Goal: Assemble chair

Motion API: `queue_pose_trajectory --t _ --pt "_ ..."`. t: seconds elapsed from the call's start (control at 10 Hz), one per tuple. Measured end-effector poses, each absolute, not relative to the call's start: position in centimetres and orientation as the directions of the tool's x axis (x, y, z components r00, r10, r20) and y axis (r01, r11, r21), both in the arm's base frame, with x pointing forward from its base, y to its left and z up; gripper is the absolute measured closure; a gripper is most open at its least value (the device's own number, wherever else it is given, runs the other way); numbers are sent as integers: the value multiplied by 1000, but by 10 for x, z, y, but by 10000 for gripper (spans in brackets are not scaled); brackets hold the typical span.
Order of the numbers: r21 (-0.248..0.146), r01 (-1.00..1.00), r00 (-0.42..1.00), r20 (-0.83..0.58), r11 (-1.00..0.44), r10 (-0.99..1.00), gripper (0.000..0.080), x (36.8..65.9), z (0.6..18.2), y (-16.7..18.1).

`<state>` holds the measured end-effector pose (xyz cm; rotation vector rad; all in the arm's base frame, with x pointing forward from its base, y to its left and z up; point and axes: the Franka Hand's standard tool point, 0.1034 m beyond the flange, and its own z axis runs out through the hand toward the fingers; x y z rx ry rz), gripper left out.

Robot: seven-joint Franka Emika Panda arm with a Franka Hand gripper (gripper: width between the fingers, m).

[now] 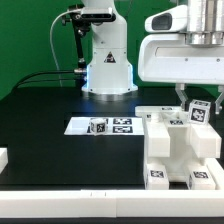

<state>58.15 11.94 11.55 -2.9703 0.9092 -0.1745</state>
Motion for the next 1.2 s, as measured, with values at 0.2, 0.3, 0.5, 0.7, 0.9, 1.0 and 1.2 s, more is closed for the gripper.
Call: queue_pose_trajectory --t 0.2,0.3,0.5,0.7,0.9,1.0,1.2 --pt "-95 -749 650 81 -655 -755 518 582 115 119" --pt "-123 -822 552 69 -556 -831 518 582 114 118" --pt "-180 -932 316 23 -315 -949 518 584 115 118" --pt "-194 -973 130 -25 -123 -991 517 586 116 118" --pt "-196 -971 143 -24 -136 -989 506 587 116 118" --pt "-195 -964 190 -15 -183 -982 506 586 115 119" --pt "-178 -883 437 25 -434 -899 191 586 116 122"
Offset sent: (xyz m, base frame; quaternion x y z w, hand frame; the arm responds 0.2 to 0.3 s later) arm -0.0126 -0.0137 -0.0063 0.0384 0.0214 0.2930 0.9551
